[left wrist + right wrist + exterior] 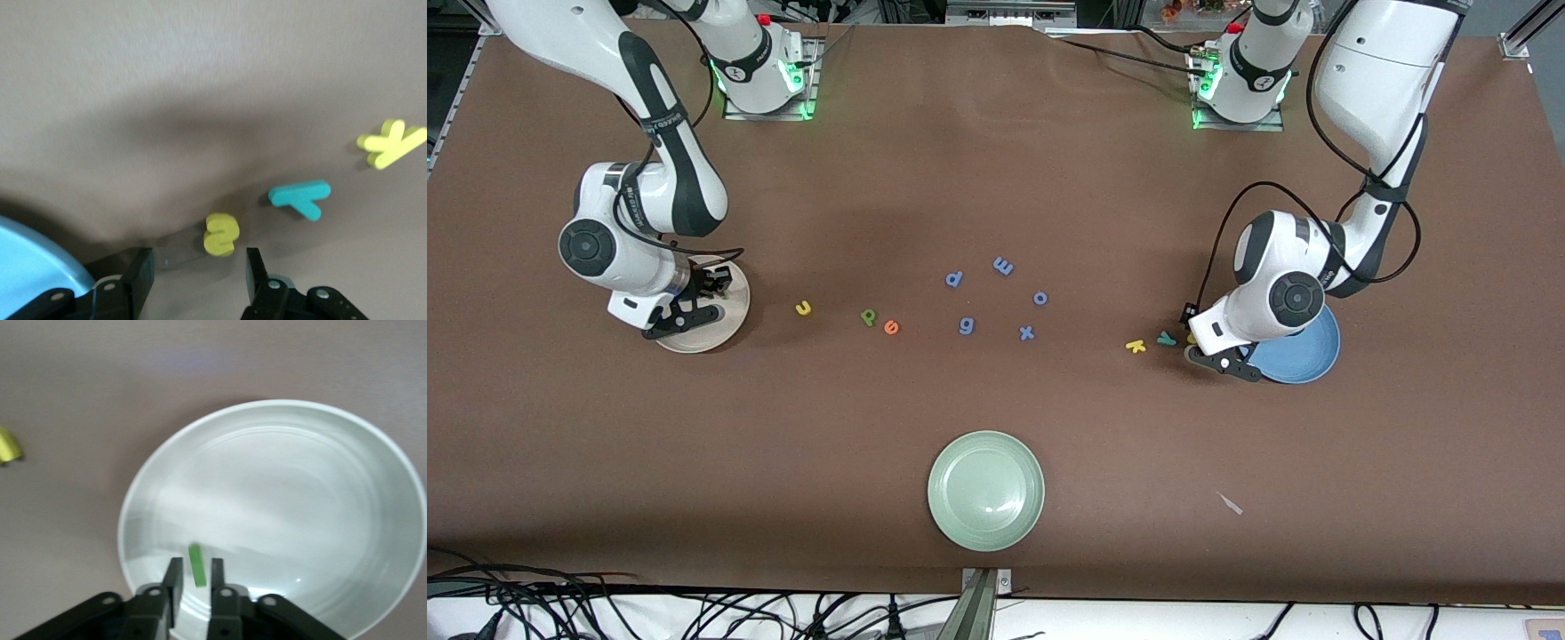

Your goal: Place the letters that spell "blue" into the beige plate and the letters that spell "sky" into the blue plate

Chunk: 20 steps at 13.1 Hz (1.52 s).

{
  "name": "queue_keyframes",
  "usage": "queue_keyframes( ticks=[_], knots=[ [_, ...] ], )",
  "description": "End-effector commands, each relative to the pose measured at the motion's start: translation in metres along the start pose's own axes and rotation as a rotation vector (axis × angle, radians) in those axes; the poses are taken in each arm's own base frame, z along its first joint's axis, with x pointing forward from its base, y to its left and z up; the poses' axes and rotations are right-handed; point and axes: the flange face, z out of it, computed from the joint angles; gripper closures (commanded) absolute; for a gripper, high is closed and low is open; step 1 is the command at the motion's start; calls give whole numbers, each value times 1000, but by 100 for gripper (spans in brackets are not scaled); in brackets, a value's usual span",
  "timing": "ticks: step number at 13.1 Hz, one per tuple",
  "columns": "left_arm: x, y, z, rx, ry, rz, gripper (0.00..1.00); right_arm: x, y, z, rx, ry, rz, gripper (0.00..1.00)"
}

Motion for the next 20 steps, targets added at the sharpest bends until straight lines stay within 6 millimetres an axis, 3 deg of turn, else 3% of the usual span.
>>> queue_keyframes(
  ticks=[1, 3, 5, 8, 11, 14, 16, 18, 20],
  knots=[
    [3, 4, -4, 29, 25, 20, 36, 4, -42, -23, 6, 12, -43, 0],
    [3, 4, -1, 29, 20, 23, 37, 12, -56, -21, -2, 46, -73, 0],
    [5, 4, -2, 32, 46, 29, 39, 22, -82, -15, -12, 98, -131, 0],
    [6, 11, -1, 32, 45, 40, 49, 30, -109, 8, -16, 120, -191, 0],
    [6, 13, 3, 32, 44, 43, 50, 37, -122, 34, -24, 135, -226, 0],
    [6, 13, 5, 32, 45, 45, 50, 38, -124, 39, -26, 137, -234, 1],
    [5, 12, 9, 32, 48, 45, 52, 40, -126, 38, -28, 145, -238, 14],
    [5, 12, 9, 33, 50, 46, 73, 42, -133, 37, -31, 161, -248, 31],
    [5, 12, 9, 32, 48, 45, 92, 42, -133, 40, -31, 160, -248, 58]
  ],
)
